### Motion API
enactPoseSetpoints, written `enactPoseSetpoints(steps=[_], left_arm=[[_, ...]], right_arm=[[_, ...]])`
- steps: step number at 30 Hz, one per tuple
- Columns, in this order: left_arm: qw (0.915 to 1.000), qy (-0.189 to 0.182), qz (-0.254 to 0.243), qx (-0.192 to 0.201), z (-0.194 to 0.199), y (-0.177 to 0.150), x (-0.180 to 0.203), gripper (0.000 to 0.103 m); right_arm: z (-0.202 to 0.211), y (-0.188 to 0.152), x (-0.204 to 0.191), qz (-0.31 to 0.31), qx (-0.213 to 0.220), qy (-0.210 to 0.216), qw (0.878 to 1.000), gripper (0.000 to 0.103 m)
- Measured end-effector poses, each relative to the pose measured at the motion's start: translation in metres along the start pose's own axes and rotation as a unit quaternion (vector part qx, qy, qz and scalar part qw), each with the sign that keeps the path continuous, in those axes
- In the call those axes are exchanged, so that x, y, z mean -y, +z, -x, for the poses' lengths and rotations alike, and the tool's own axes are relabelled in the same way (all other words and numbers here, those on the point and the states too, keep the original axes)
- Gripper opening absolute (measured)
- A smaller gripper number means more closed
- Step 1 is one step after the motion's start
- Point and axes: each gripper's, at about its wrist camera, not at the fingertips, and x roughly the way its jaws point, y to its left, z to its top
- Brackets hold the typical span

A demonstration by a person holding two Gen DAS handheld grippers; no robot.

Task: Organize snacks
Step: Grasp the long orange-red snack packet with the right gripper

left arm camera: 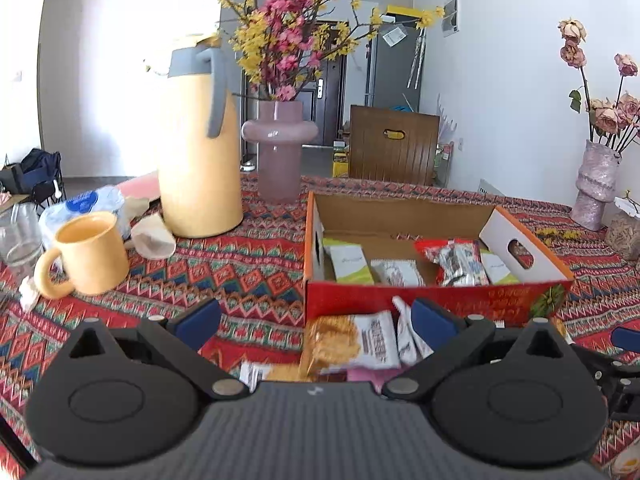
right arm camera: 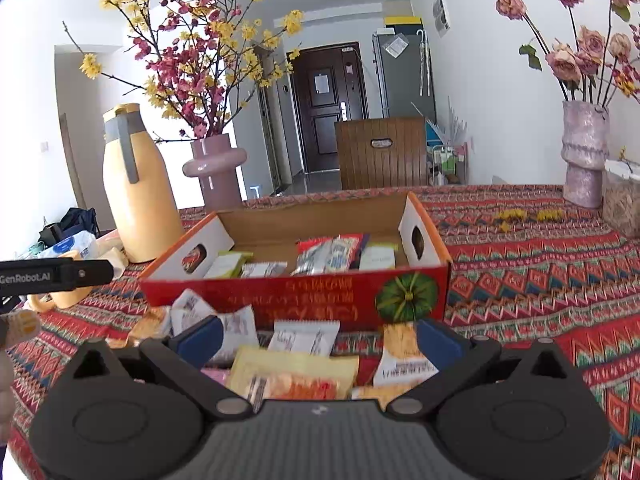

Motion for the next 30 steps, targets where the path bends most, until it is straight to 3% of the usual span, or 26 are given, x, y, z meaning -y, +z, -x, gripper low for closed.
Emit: enactPoseSetpoints(steps=[19, 30], left_arm=[[0.9997, -0.003, 0.003, -0.024, 0.047, -0.041, -0.008, 0.103], [0.9996, -0.007, 0.0, -0.028, 0.053, -0.046, -0.009, 0.103]], right_arm=[[0.033, -0.041, -0.014, 0.002, -0.051, 0.022, 0.998, 0.103], [0.018, -0.049, -0.024, 0.02, -0.092, 0.024, 0.995, 0.103]])
